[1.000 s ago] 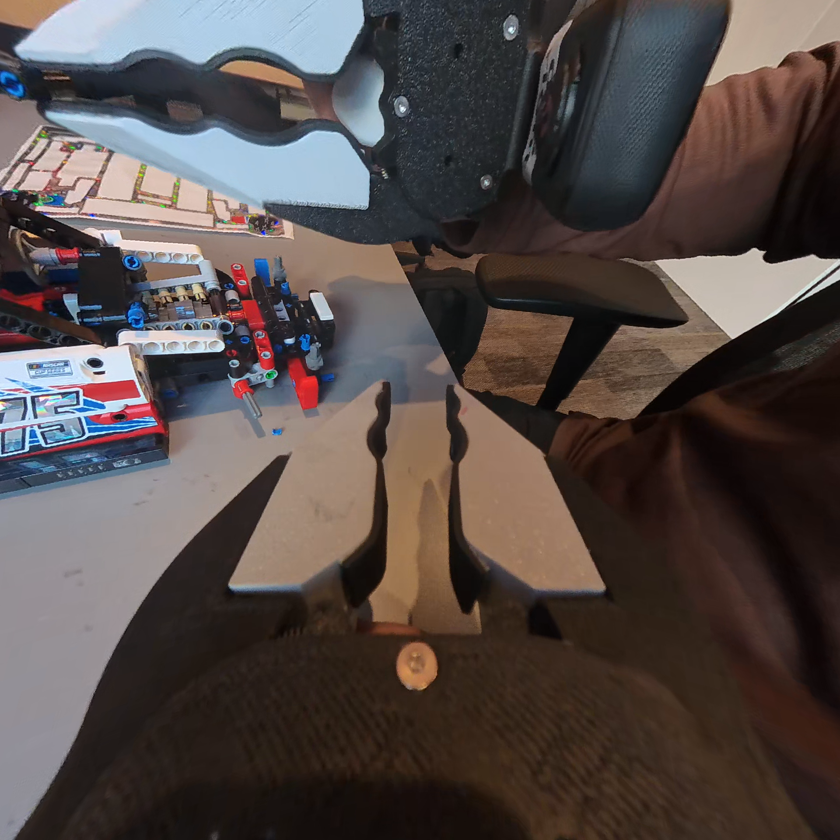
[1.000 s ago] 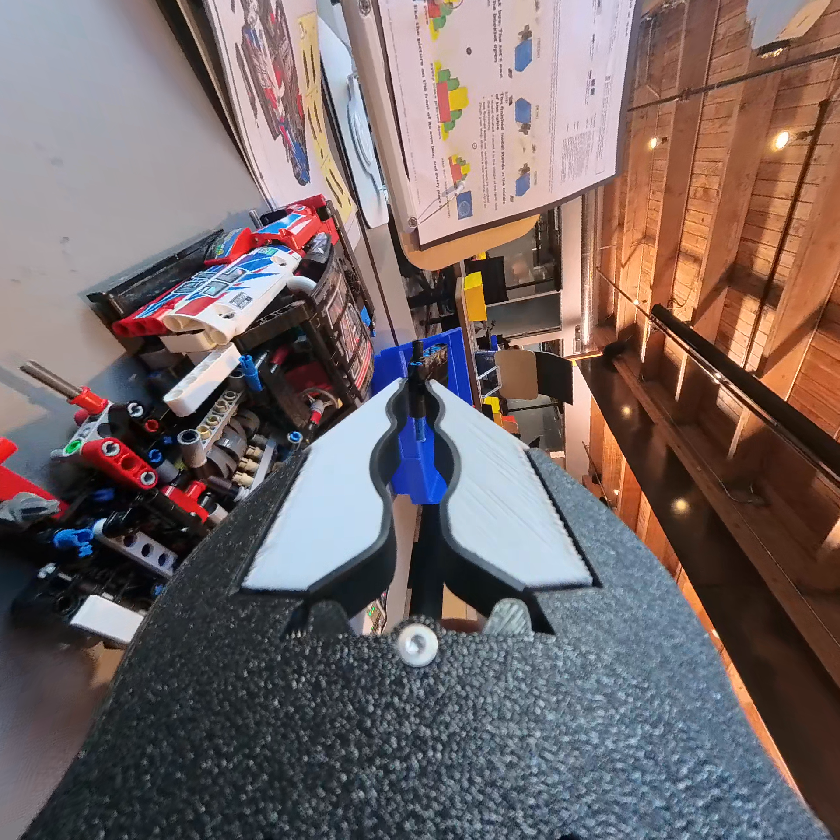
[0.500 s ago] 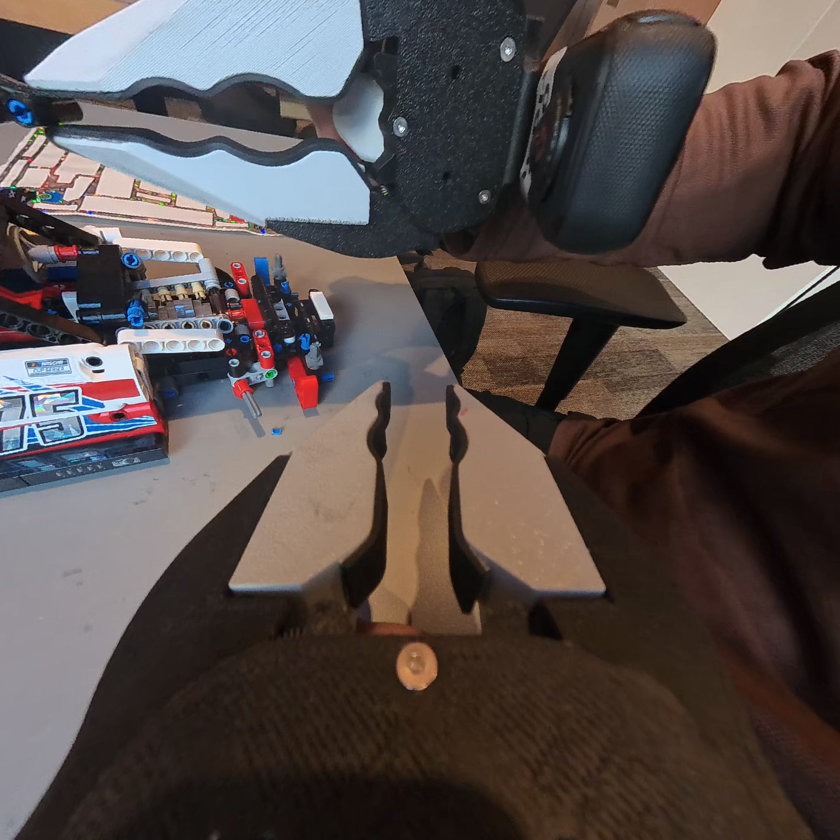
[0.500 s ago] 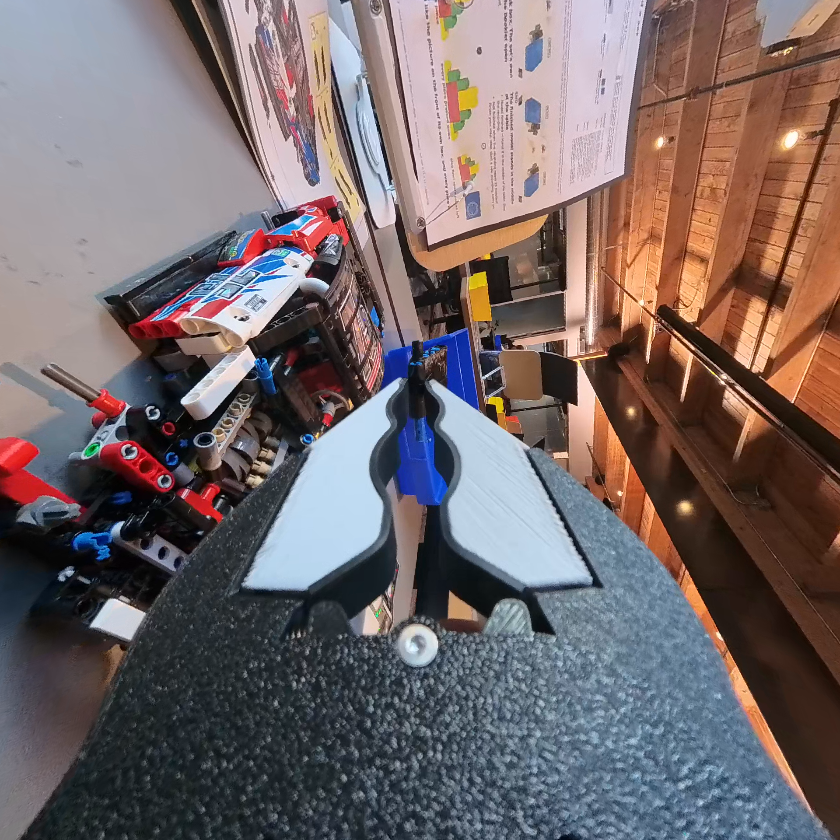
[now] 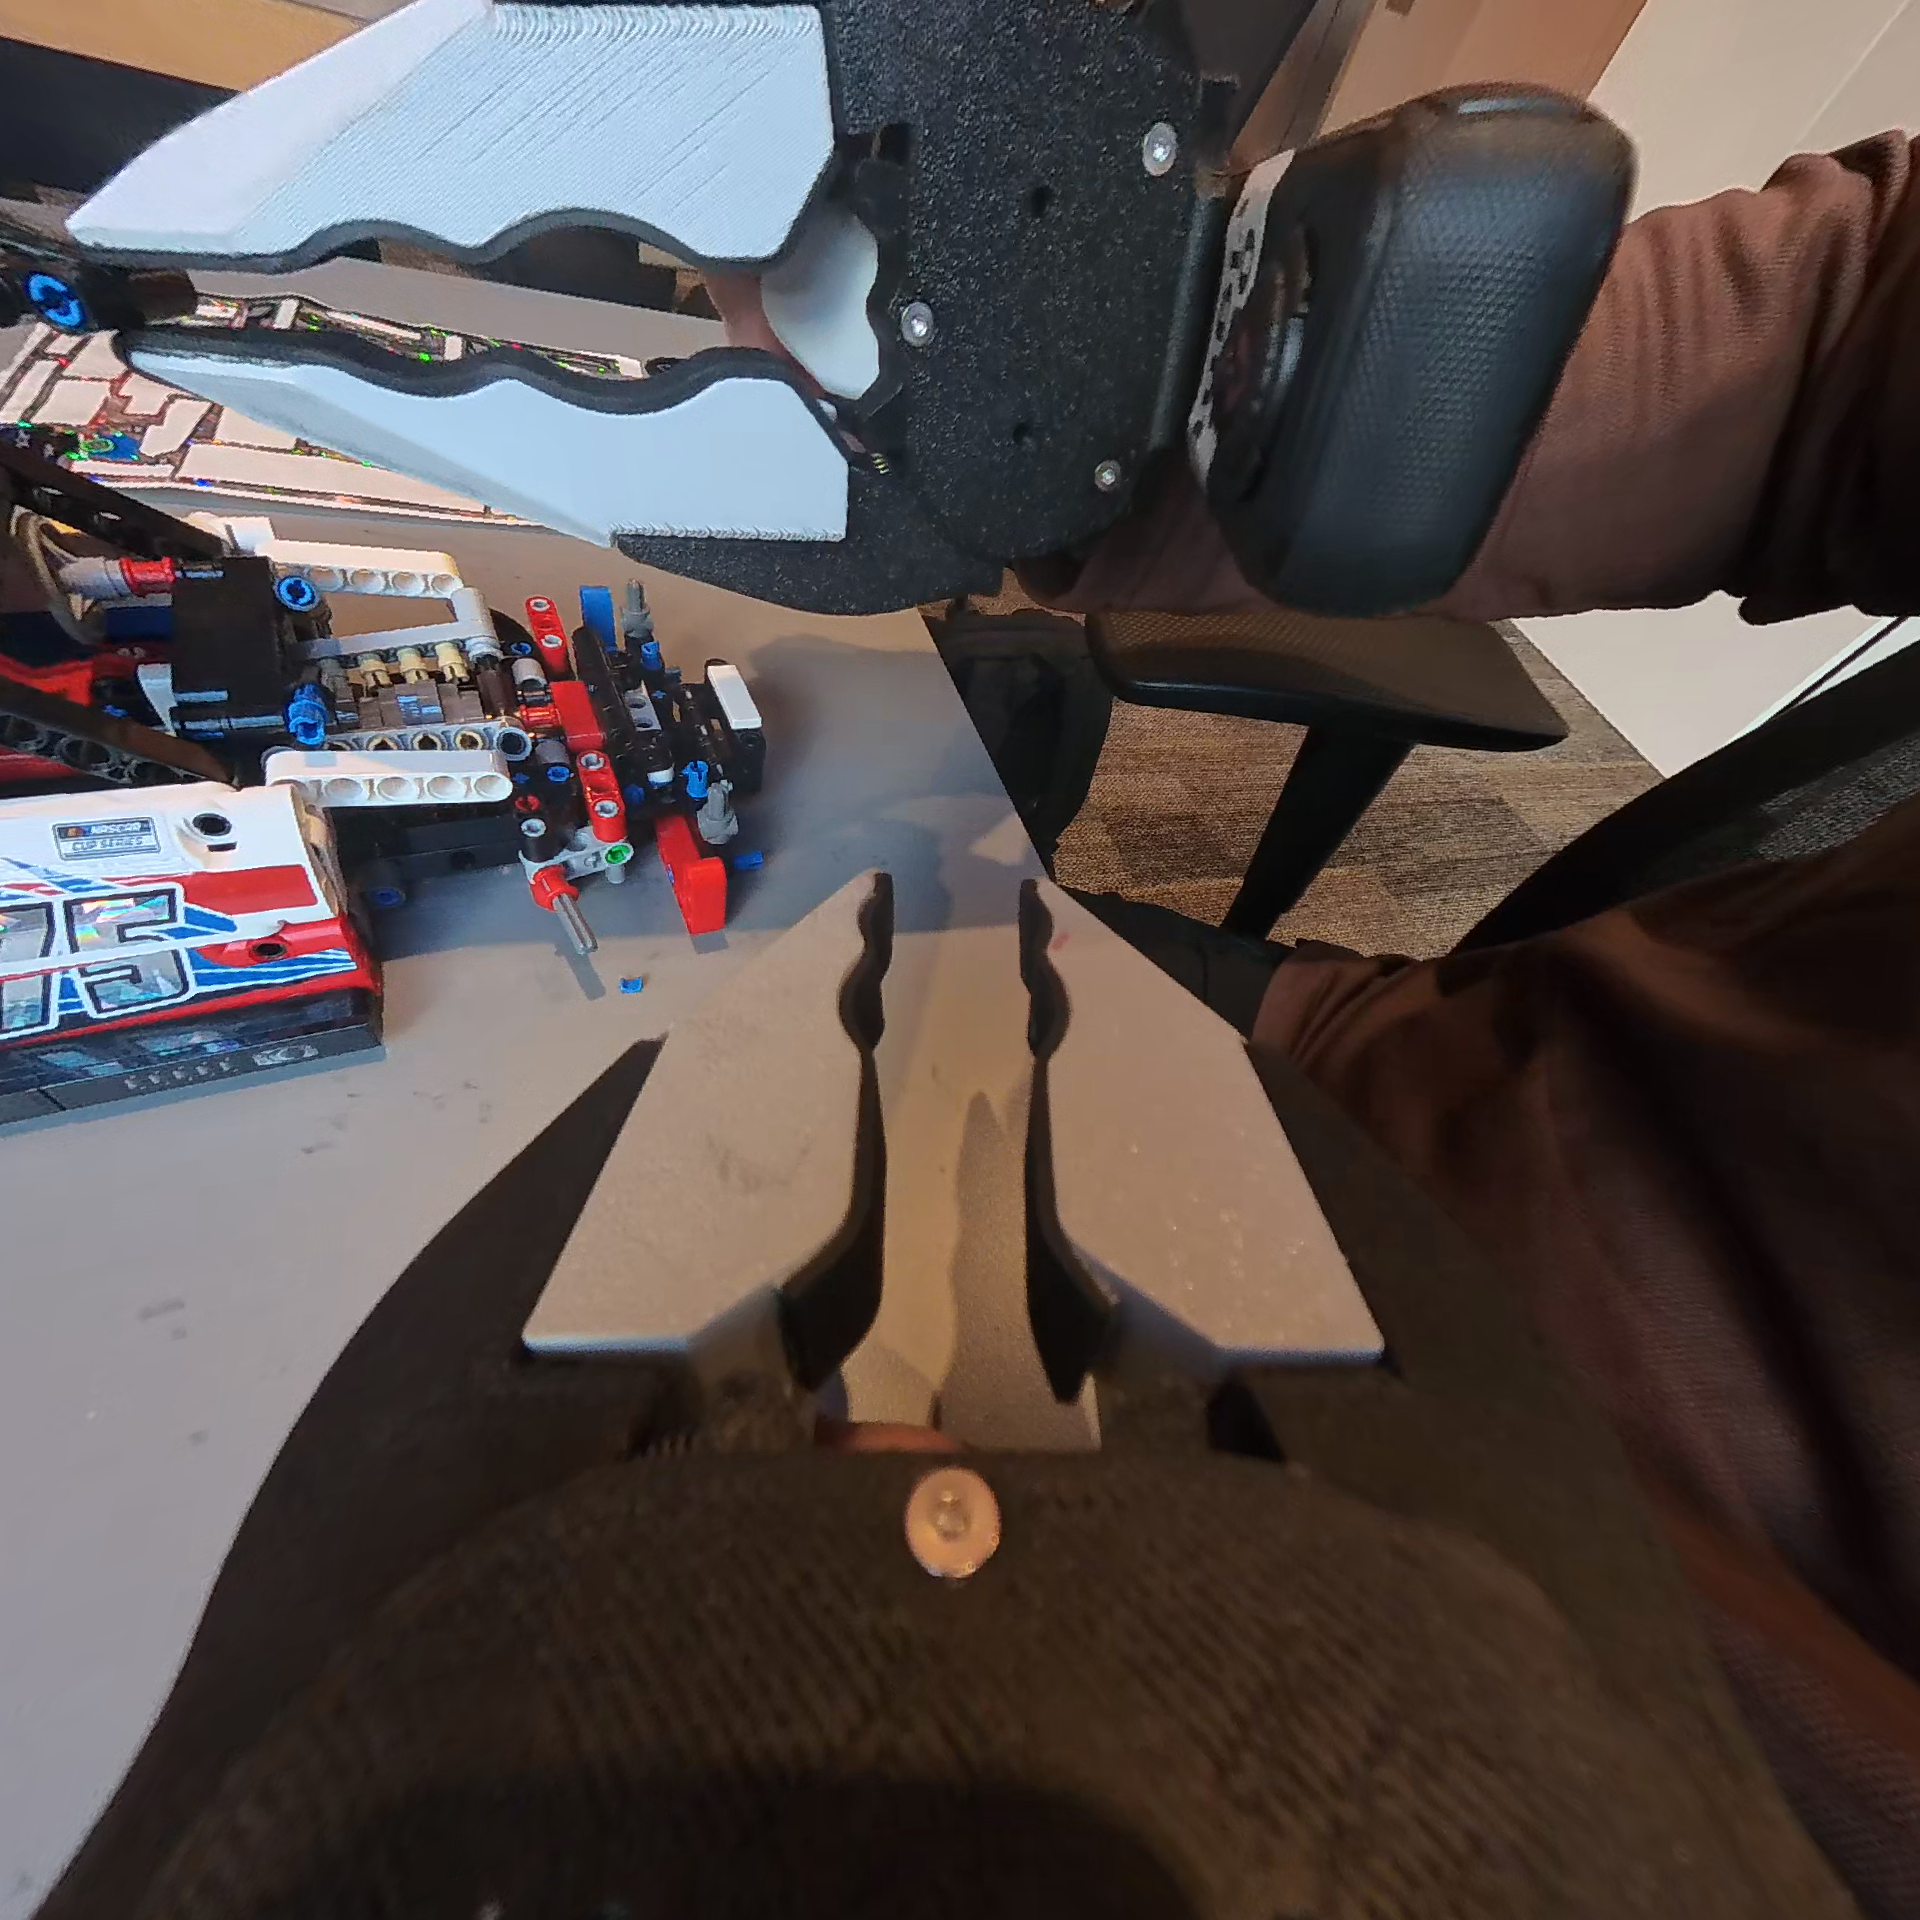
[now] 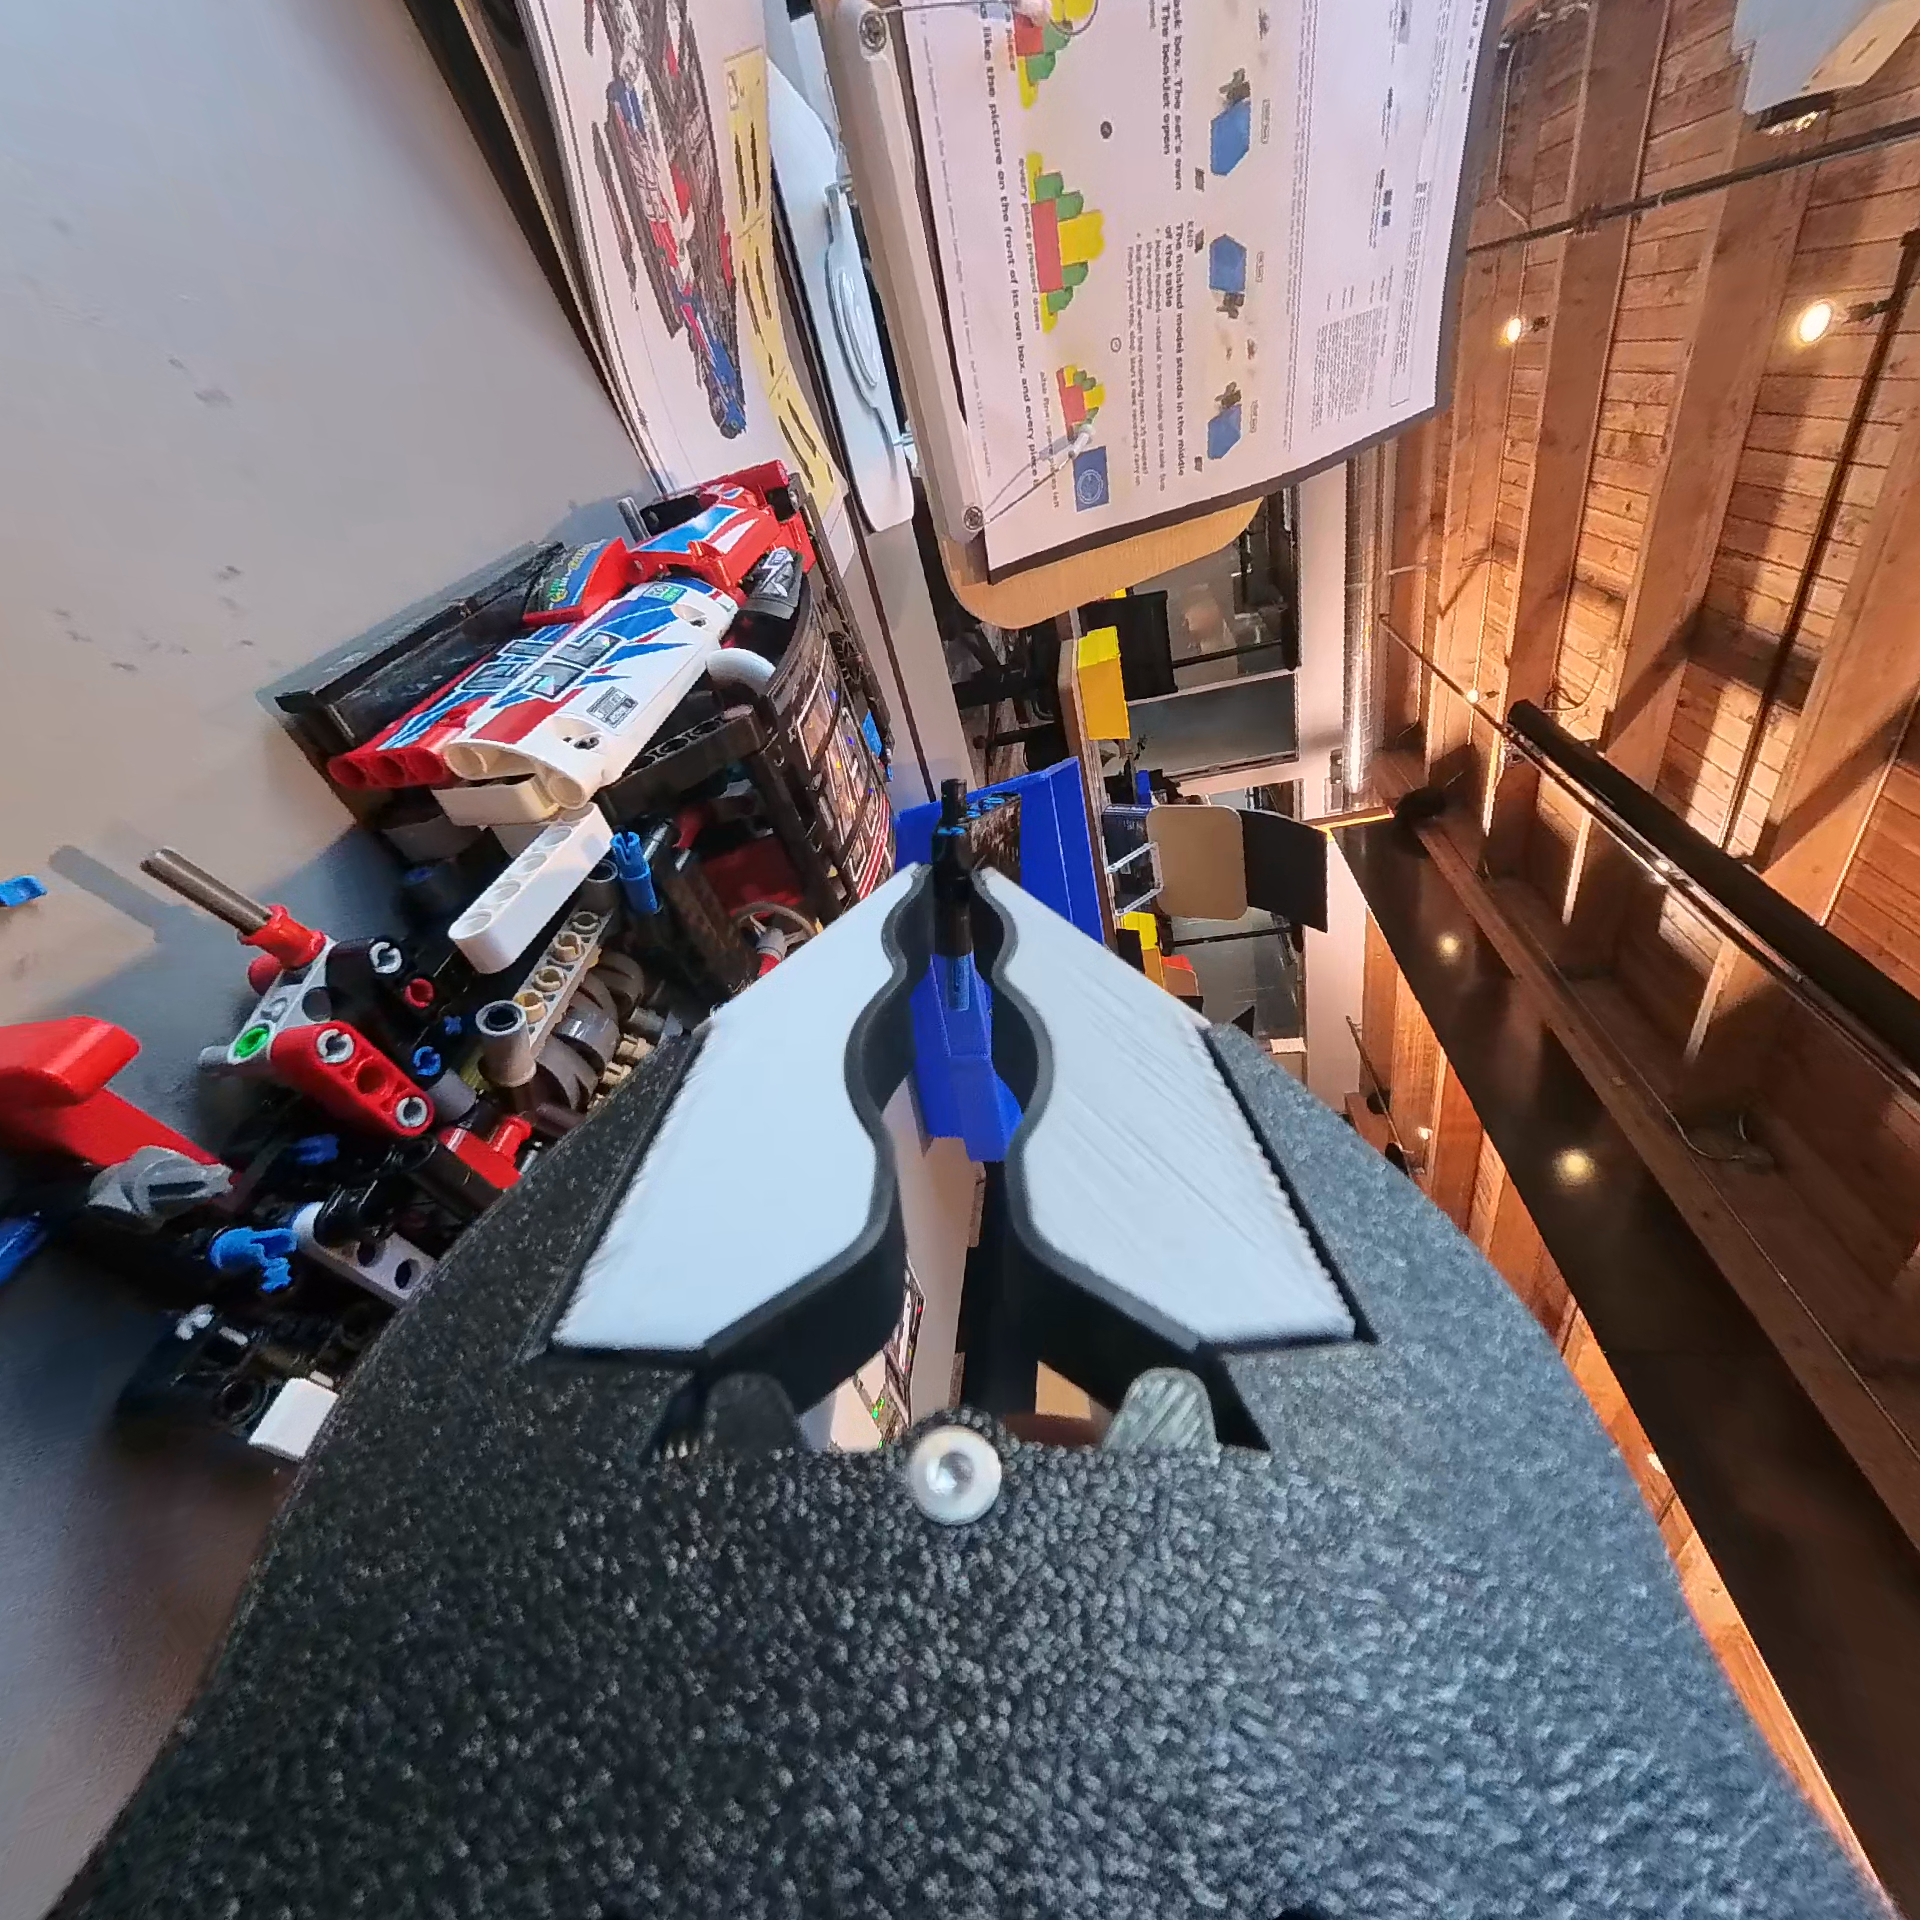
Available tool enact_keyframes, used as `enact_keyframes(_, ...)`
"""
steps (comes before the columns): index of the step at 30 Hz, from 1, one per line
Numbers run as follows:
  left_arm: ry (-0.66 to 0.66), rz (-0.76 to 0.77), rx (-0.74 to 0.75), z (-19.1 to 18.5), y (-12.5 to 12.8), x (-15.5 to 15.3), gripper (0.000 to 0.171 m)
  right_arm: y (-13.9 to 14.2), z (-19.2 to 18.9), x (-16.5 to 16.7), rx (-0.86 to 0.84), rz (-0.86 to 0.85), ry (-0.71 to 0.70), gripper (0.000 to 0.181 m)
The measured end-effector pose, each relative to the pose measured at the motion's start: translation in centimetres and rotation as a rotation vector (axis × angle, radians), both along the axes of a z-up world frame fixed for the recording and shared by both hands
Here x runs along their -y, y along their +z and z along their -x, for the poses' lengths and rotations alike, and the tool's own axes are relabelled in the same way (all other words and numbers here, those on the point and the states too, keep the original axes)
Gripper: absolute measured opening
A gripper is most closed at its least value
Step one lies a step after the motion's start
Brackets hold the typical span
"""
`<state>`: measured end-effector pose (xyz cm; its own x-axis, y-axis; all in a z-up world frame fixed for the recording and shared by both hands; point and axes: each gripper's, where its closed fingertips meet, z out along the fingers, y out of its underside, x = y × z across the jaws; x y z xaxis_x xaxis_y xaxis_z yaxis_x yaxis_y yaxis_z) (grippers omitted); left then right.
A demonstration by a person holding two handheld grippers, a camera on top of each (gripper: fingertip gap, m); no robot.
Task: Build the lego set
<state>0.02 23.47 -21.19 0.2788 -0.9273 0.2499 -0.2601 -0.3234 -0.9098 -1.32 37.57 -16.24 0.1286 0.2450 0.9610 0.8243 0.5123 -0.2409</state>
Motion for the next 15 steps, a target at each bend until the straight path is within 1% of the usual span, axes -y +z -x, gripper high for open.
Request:
enact_keyframes(8, 0.0, -0.003, -0.001, 0.0, 0.0, 0.0, 0.021, 0.1, 0.3, 0.2, -0.003, -0.001, 0.006, 0.007)
enact_keyframes(15, 0.0, -0.006, -0.001, 0.0, 0.0, 0.0, 0.021, 1.0, 1.7, 1.2, -0.001, -0.027, 0.048, 0.007)
